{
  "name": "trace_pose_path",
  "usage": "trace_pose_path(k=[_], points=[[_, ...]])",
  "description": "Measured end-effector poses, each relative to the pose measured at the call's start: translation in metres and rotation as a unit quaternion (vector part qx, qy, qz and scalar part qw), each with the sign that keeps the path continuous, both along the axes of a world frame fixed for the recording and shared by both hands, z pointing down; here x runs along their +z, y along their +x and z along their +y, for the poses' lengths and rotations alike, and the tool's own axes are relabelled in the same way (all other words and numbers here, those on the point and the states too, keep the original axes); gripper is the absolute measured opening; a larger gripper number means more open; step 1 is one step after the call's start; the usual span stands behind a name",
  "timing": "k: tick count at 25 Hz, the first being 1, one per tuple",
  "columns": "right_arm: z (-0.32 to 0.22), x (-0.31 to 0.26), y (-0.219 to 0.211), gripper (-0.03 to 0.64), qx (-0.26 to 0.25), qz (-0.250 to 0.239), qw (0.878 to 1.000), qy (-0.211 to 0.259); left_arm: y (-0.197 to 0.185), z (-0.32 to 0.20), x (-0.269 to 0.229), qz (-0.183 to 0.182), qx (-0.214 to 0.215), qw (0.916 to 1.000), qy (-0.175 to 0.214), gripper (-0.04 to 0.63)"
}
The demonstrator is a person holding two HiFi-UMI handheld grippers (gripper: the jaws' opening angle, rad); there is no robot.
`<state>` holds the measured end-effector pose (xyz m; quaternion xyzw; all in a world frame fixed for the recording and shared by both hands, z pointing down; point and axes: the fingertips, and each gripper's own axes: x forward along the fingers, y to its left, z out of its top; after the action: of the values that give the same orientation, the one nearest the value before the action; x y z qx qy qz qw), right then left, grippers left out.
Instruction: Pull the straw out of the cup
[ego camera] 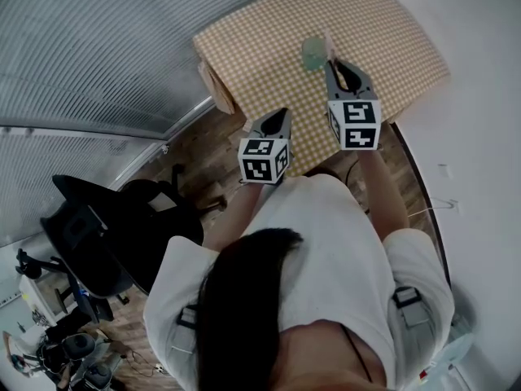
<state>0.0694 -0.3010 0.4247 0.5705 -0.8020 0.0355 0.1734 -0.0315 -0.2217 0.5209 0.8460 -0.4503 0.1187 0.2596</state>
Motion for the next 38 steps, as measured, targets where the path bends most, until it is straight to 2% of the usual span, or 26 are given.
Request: trace_pose_path(k=[2,11,17,23,28,34,38], points=[[0.005,0.008,0.003,0.055,-0.003,-0.004,1.000,-0.014,0.002,0.001,0.001,0.001,0.001,1.0000,-0.002,0.009],[0.027,0.045,-0.008,0.055,-0.065,0.041,0.993,-0.089,0.008,0.001,0.003,0.008,0.005,0.9999,-0.004,0.009],[0.038,0.079,-0.017,0.054,-0.093,0.105,0.981,-0.130,0.006,0.000,0.003,0.005,-0.003,1.0000,-0.006,0.009],[0.048,0.107,-0.029,0.055,-0.104,0.138,0.971,-0.163,-0.003,0.001,0.006,0.010,-0.012,0.9998,-0.012,0.009],[0.056,0.126,-0.038,0.055,-0.120,0.188,0.958,-0.182,-0.012,0.003,0.004,0.009,-0.023,0.9996,-0.010,0.009],[0.056,0.149,-0.046,0.055,-0.128,0.201,0.950,-0.201,-0.028,0.004,0.008,0.009,-0.038,0.9991,-0.015,0.009],[0.057,0.158,-0.049,0.055,-0.130,0.196,0.947,-0.217,-0.028,0.005,0.008,0.006,-0.032,0.9993,-0.018,0.009]])
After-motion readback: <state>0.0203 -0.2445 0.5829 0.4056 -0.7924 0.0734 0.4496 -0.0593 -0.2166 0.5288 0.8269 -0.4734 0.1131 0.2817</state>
